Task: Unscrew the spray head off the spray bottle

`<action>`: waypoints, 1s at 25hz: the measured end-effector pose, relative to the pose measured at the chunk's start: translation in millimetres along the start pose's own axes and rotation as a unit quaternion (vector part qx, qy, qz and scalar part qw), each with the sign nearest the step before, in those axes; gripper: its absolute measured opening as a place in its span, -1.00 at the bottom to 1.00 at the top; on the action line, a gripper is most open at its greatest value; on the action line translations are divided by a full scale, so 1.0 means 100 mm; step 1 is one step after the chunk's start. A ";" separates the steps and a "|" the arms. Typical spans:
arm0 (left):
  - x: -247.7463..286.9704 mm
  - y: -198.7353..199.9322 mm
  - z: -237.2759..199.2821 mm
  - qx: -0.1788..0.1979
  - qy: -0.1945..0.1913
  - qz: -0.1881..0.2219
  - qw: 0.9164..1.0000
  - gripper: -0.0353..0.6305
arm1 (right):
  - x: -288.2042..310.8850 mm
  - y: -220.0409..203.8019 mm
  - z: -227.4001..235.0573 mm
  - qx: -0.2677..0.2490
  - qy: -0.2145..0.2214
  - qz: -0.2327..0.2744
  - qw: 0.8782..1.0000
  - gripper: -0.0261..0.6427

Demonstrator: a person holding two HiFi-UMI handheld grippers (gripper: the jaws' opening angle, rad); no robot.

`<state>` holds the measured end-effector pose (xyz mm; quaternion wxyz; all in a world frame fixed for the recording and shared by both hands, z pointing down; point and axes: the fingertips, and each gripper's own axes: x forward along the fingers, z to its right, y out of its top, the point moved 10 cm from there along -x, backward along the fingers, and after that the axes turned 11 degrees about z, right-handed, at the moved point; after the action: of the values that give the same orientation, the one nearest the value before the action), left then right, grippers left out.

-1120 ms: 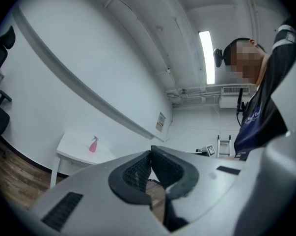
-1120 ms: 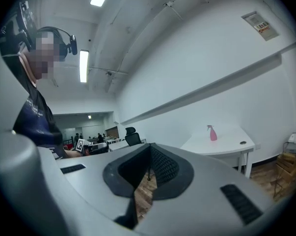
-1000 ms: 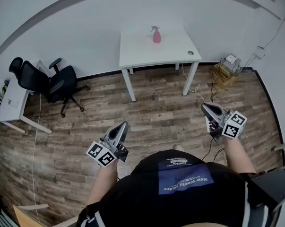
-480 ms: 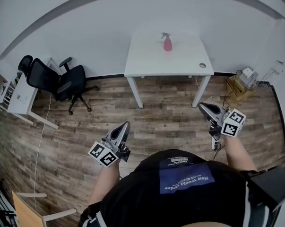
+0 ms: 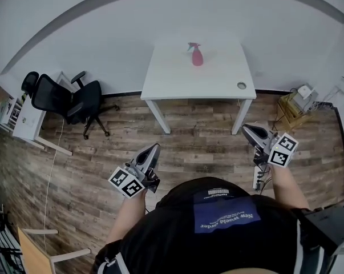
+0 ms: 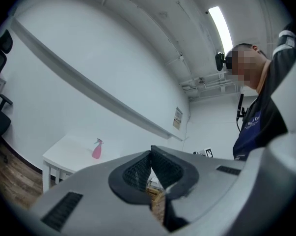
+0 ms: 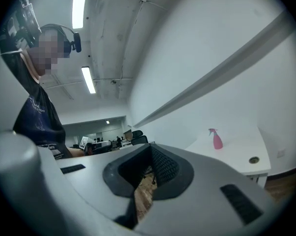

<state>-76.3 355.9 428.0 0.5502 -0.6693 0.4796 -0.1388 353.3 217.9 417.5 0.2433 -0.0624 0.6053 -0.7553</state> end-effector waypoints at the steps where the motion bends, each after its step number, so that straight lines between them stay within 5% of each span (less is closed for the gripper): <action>1: 0.07 -0.01 -0.03 0.001 -0.001 -0.005 1.000 -0.88 | -0.01 -0.01 0.06 0.002 -0.001 -0.001 1.000 -0.93; 14: 0.83 -0.08 -1.25 -0.041 -0.062 -0.012 0.997 -0.88 | 0.60 -0.03 0.59 -0.019 -0.065 -0.016 0.998 -0.93; 25: 1.28 0.58 -2.85 -0.043 -0.113 -0.021 0.992 -0.88 | 2.15 0.08 0.85 -0.044 -0.101 -0.004 0.994 -0.93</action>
<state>-243.5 85.8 435.1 0.5684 -0.7135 0.4063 -0.0530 200.6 46.3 389.3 0.2971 -0.1520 0.6102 -0.7185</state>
